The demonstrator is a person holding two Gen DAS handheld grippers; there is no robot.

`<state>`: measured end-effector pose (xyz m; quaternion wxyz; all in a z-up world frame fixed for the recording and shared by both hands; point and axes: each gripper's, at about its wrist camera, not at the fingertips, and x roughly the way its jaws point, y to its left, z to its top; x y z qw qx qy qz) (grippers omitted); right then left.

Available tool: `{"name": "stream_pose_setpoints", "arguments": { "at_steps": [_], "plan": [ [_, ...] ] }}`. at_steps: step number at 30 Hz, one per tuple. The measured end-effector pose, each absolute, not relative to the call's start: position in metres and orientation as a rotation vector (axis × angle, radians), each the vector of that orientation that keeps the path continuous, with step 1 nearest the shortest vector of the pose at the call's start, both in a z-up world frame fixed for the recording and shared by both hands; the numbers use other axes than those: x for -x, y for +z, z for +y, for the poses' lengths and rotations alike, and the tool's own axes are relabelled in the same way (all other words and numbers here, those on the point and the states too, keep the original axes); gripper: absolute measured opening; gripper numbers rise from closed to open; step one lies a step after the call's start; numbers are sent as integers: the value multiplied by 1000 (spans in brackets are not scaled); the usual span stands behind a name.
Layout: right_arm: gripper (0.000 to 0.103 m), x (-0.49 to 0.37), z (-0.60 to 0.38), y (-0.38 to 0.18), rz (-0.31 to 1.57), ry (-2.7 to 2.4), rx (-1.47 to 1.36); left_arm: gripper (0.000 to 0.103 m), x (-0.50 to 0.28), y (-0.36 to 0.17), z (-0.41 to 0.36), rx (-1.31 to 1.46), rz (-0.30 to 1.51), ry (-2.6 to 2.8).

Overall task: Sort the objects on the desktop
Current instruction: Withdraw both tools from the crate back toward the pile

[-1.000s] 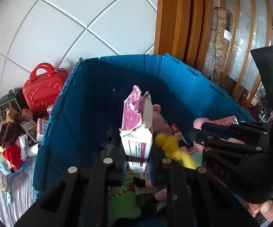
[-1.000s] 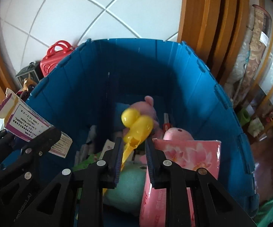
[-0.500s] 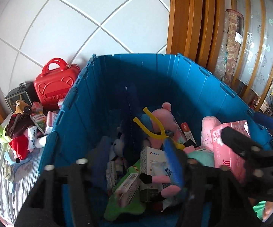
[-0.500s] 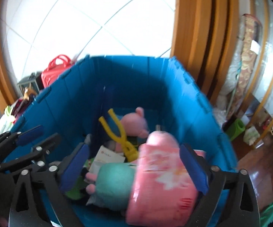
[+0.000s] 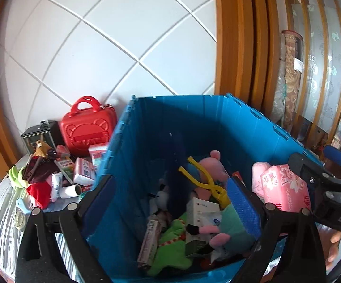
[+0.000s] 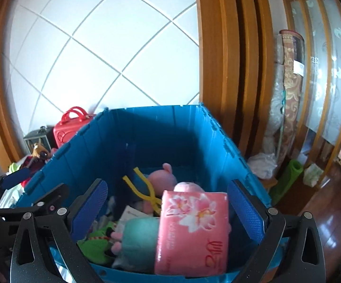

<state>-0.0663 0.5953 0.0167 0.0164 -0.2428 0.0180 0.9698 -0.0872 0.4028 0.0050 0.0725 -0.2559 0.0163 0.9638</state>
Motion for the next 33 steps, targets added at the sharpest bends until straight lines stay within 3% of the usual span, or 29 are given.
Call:
{"name": "stream_pose_setpoints", "arguments": {
  "at_steps": [7, 15, 22, 33],
  "plan": [
    [103, 58, 549, 26, 95, 3146, 648, 97, 52, 19, 328, 630, -49, 3099],
    [103, 67, 441, 32, 18, 3379, 627, 97, 41, 7, 212, 734, -208, 3277],
    [103, 84, 331, 14, -44, 3454, 729, 97, 46, -29, 93, 886, -254, 3327],
    [103, 153, 204, -59, 27, 3204, 1041, 97, 114, -120, -105, 1330, -388, 3158]
  ]
}}
